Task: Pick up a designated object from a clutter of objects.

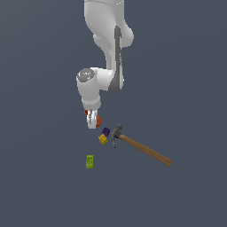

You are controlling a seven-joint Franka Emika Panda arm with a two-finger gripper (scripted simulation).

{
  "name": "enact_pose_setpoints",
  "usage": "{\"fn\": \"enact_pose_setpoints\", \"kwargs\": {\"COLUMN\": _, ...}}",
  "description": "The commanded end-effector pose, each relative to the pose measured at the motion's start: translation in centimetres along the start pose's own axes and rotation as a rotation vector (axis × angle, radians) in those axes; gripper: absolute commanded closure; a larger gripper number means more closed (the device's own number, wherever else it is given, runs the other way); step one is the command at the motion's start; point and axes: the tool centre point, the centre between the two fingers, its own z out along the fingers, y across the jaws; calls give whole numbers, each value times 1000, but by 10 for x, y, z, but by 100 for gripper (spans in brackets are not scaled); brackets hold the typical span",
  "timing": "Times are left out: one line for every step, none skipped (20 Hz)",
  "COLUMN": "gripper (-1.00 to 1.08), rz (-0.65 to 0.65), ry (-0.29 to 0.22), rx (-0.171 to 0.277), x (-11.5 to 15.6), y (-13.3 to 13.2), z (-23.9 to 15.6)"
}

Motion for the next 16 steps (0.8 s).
{"fn": "enact_pose_setpoints", "kwargs": {"gripper": -92, "rz": 1, "ry": 0, "rx": 1, "x": 0, "y": 0, "z": 8}}
{"fn": "enact_pose_setpoints", "kwargs": {"gripper": -92, "rz": 1, "ry": 0, "rx": 1, "x": 0, "y": 0, "z": 11}}
{"fn": "enact_pose_setpoints", "kwargs": {"gripper": -92, "rz": 1, "ry": 0, "rx": 1, "x": 0, "y": 0, "z": 12}}
{"fn": "enact_pose_setpoints", "kwargs": {"gripper": -92, "rz": 2, "ry": 0, "rx": 1, "x": 0, "y": 0, "z": 14}}
{"fn": "enact_pose_setpoints", "kwargs": {"gripper": -92, "rz": 2, "ry": 0, "rx": 1, "x": 0, "y": 0, "z": 14}}
{"fn": "enact_pose_setpoints", "kwargs": {"gripper": -92, "rz": 2, "ry": 0, "rx": 1, "x": 0, "y": 0, "z": 15}}
{"fn": "enact_pose_setpoints", "kwargs": {"gripper": 108, "rz": 2, "ry": 0, "rx": 1, "x": 0, "y": 0, "z": 15}}
{"fn": "enact_pose_setpoints", "kwargs": {"gripper": 108, "rz": 2, "ry": 0, "rx": 1, "x": 0, "y": 0, "z": 15}}
{"fn": "enact_pose_setpoints", "kwargs": {"gripper": 108, "rz": 2, "ry": 0, "rx": 1, "x": 0, "y": 0, "z": 15}}
{"fn": "enact_pose_setpoints", "kwargs": {"gripper": 108, "rz": 2, "ry": 0, "rx": 1, "x": 0, "y": 0, "z": 15}}
{"fn": "enact_pose_setpoints", "kwargs": {"gripper": 108, "rz": 2, "ry": 0, "rx": 1, "x": 0, "y": 0, "z": 15}}
{"fn": "enact_pose_setpoints", "kwargs": {"gripper": 108, "rz": 2, "ry": 0, "rx": 1, "x": 0, "y": 0, "z": 15}}
{"fn": "enact_pose_setpoints", "kwargs": {"gripper": 108, "rz": 2, "ry": 0, "rx": 1, "x": 0, "y": 0, "z": 15}}
{"fn": "enact_pose_setpoints", "kwargs": {"gripper": 108, "rz": 2, "ry": 0, "rx": 1, "x": 0, "y": 0, "z": 15}}
{"fn": "enact_pose_setpoints", "kwargs": {"gripper": 108, "rz": 2, "ry": 0, "rx": 1, "x": 0, "y": 0, "z": 15}}
{"fn": "enact_pose_setpoints", "kwargs": {"gripper": 108, "rz": 2, "ry": 0, "rx": 1, "x": 0, "y": 0, "z": 15}}
